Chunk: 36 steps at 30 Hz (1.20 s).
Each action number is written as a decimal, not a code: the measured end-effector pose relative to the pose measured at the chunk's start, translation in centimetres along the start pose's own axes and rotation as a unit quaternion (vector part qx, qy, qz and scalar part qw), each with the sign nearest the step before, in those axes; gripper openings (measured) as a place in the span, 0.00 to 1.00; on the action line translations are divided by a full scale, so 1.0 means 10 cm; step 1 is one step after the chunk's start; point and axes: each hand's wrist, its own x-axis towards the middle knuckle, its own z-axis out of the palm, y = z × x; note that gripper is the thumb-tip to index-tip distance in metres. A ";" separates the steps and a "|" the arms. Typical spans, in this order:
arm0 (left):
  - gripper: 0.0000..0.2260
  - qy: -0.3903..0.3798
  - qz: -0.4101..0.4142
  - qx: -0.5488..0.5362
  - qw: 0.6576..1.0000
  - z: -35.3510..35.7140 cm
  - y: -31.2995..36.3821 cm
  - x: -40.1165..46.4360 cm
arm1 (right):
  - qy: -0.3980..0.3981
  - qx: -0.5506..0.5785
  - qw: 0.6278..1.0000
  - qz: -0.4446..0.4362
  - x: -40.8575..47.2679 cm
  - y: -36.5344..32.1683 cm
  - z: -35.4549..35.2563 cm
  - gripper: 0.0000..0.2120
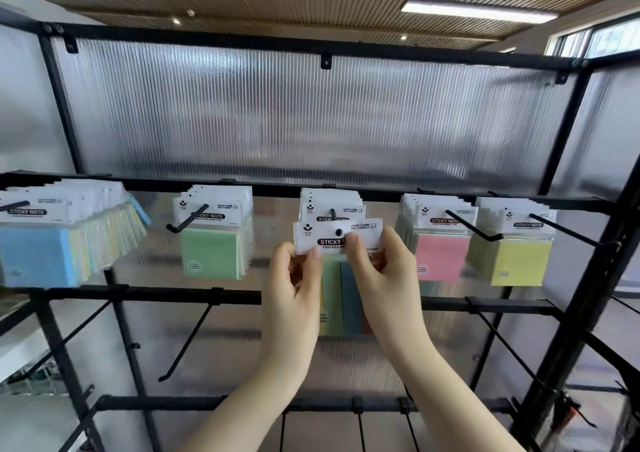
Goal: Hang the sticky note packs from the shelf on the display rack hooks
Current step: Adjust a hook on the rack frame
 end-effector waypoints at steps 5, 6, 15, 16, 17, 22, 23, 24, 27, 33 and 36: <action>0.20 0.012 0.008 -0.001 1.000 0.01 -0.05 0.11 | -0.024 -0.006 1.000 0.000 0.05 0.03 0.00 0.10; 0.19 0.008 0.004 0.001 1.000 0.01 -0.08 0.13 | -0.026 -0.009 1.000 0.002 0.06 0.06 0.00 0.10; 0.09 0.046 -0.028 0.076 0.996 0.08 -0.43 0.25 | 0.018 -0.117 0.992 0.052 0.14 0.43 0.01 0.15; 0.09 0.051 -0.028 0.080 0.995 0.08 -0.47 0.26 | 0.016 -0.125 0.990 0.060 0.17 0.47 0.01 0.17; 0.08 0.053 -0.030 0.085 0.994 0.09 -0.51 0.27 | 0.008 -0.128 0.989 0.071 0.19 0.50 0.01 0.17; 0.05 0.071 -0.020 0.104 0.992 0.12 -0.64 0.31 | -0.027 -0.123 0.986 0.110 0.22 0.62 0.04 0.11; 0.05 0.074 -0.016 0.107 0.991 0.12 -0.66 0.32 | -0.022 -0.128 0.986 0.107 0.23 0.63 0.06 0.10; 0.05 0.075 -0.014 0.112 0.991 0.13 -0.67 0.34 | -0.018 -0.130 0.986 0.106 0.23 0.64 0.07 0.10; 0.05 0.068 -0.015 0.123 0.990 0.12 -0.69 0.36 | -0.011 -0.134 0.985 0.109 0.24 0.64 0.12 0.09; 0.07 0.025 -0.047 0.119 0.991 0.03 -0.71 0.31 | -0.011 -0.165 0.977 0.132 0.10 0.65 0.13 0.08; 0.10 0.008 -0.074 0.126 0.989 -0.10 -0.73 0.23 | -0.011 -0.194 0.961 0.196 -0.10 0.69 0.11 0.08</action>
